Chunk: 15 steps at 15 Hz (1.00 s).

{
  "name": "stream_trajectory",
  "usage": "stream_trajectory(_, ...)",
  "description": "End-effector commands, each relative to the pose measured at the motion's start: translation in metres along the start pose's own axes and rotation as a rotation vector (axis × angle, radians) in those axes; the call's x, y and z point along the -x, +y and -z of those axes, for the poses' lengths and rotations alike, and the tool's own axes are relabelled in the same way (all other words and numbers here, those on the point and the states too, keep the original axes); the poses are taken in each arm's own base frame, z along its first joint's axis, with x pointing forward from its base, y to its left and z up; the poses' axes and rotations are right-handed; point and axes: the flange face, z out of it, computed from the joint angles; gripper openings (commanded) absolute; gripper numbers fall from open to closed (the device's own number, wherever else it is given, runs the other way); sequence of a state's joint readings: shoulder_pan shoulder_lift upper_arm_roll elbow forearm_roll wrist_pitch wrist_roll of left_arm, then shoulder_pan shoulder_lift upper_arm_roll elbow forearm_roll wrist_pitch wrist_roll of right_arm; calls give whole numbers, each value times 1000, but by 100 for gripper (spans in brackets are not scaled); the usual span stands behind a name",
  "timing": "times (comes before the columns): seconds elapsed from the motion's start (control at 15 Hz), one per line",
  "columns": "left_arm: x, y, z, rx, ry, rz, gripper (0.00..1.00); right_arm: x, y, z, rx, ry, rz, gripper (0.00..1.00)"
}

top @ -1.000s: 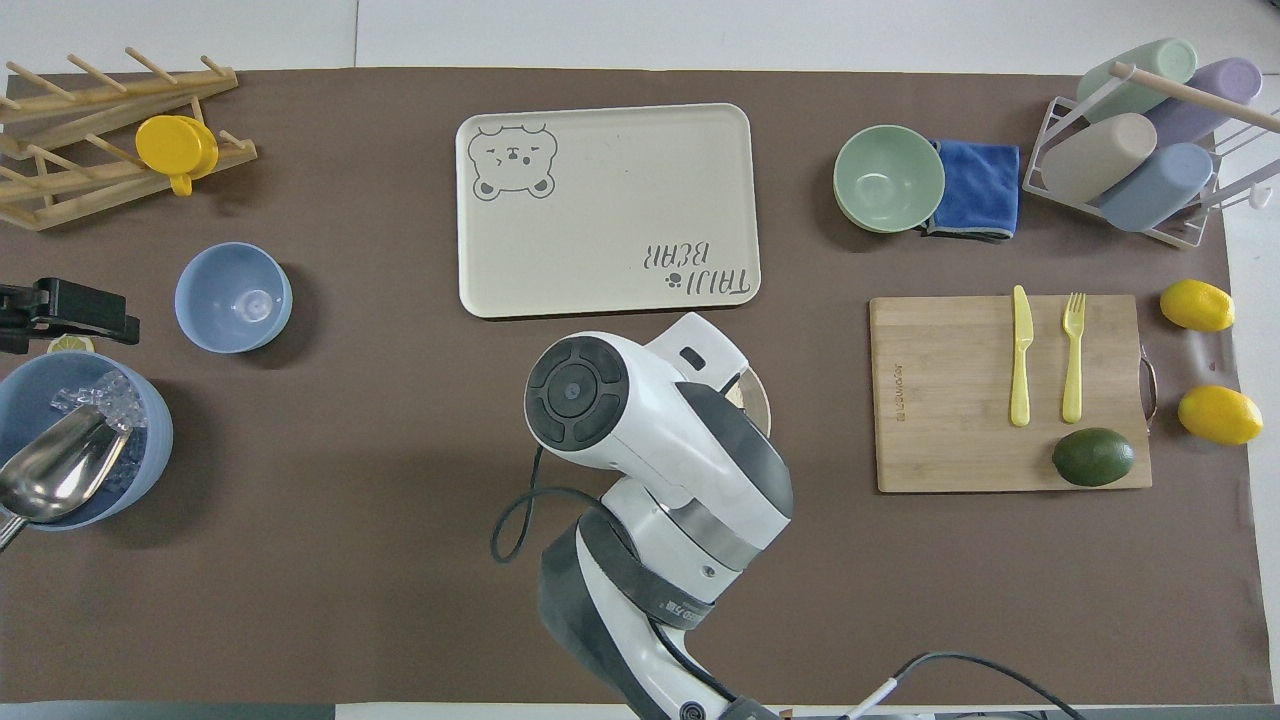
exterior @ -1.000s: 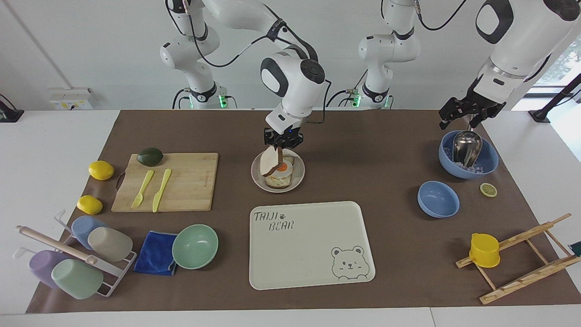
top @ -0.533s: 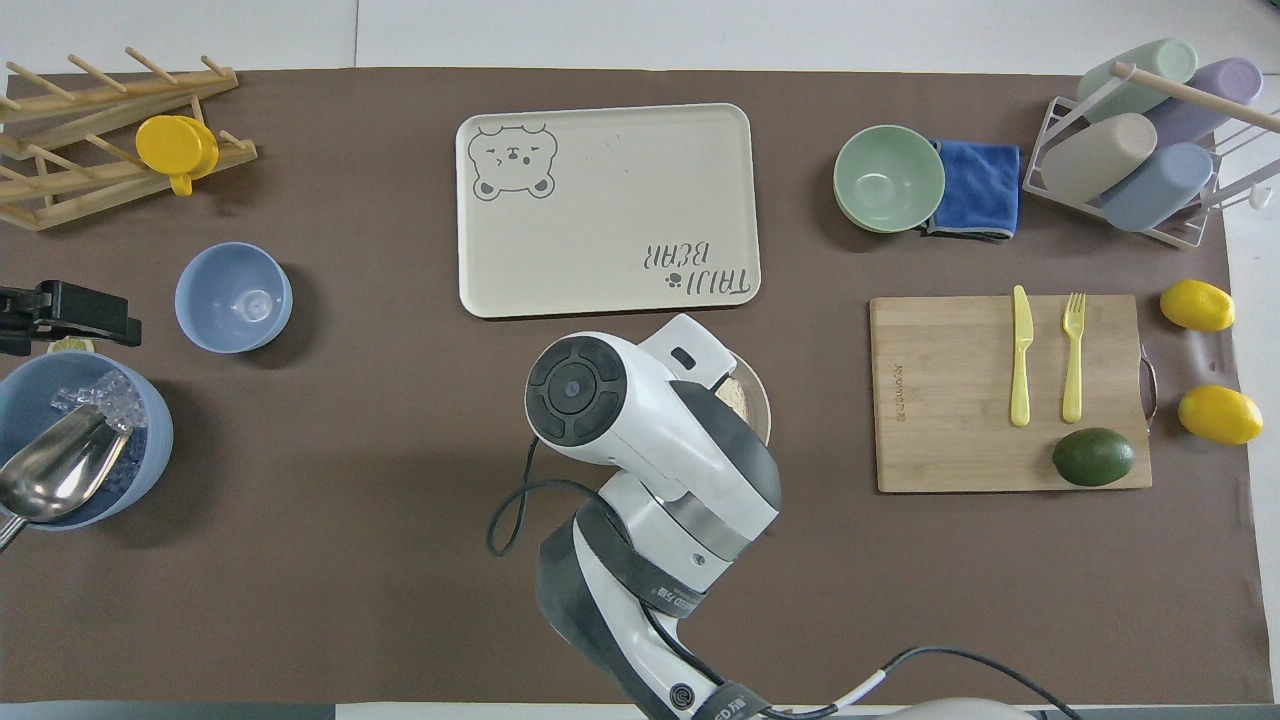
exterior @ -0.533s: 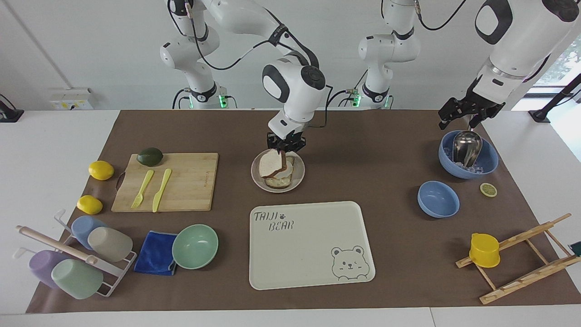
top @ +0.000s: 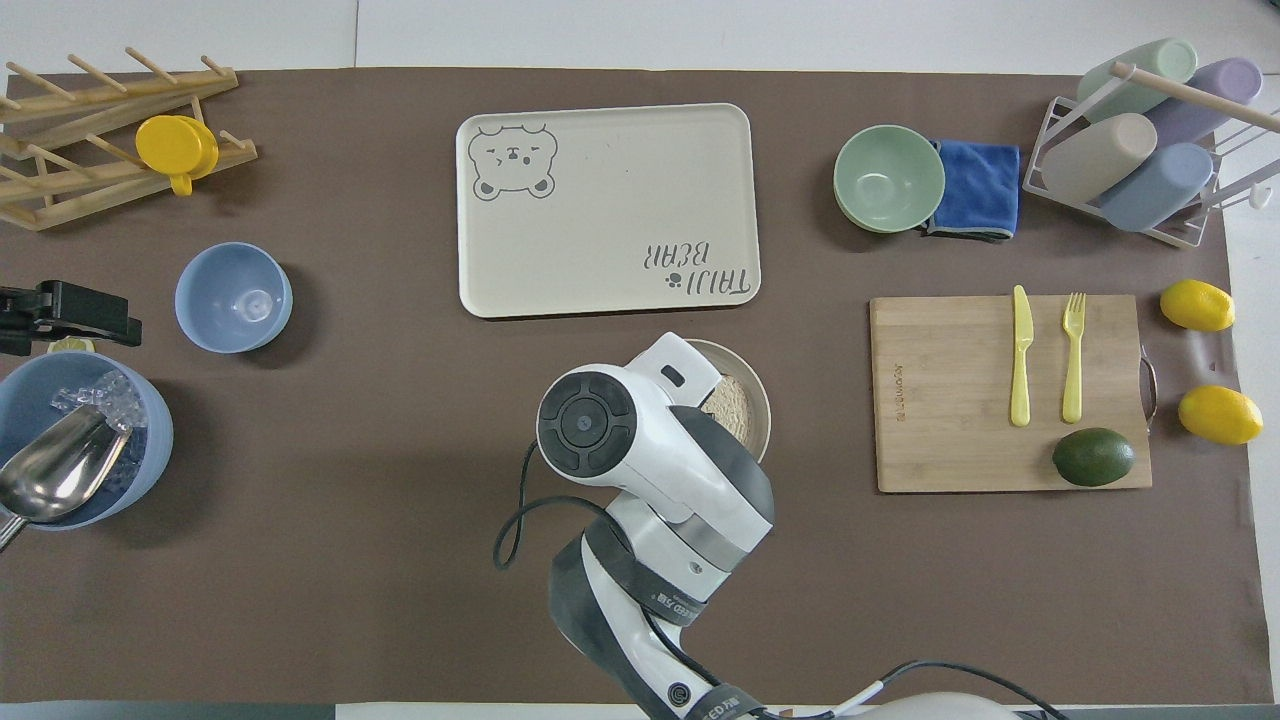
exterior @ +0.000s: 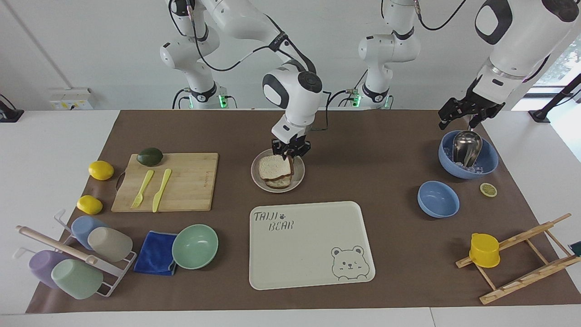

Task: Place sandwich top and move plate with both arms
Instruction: 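Open the right gripper and withdraw while the left gripper reaches the plate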

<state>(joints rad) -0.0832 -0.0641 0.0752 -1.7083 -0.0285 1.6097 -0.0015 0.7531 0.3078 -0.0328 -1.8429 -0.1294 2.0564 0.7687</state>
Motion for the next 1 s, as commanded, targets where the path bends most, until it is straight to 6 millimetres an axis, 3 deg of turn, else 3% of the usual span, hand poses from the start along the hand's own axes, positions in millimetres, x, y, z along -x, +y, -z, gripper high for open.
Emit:
stream_trajectory(0.0, 7, -4, 0, -4, 15, 8, 100, 2, 1, -2, -56, 13, 12, 53)
stream_trajectory(0.2, 7, -4, -1, -4, 13, 8, 100, 4, 0, -9, -85, 39, 13, 76)
stream_trajectory(0.27, 8, -4, -1, -3, 13, 8, 100, 2, -1, -3, -89, 41, 8, 77)
stream_trajectory(0.4, 8, -3, -4, -3, 18, 8, 100, -1, -9, 22, -104, 37, 9, 78)
stream_trajectory(0.53, 9, -3, -6, 0, 22, 8, 100, -11, 5, 59, -103, 41, 0, 81)
stream_trajectory(0.67, 8, -1, -9, 16, 27, 22, 100, -32, 58, 91, -110, 53, -22, 100)
stream_trajectory(0.8, 5, 11, -28, 21, 39, 77, 100, -51, 112, 116, -111, 49, -17, 100)
stream_trajectory(0.93, 4, 41, -53, 29, 44, 75, 100, -70, 161, 143, -116, 7, -27, 100)
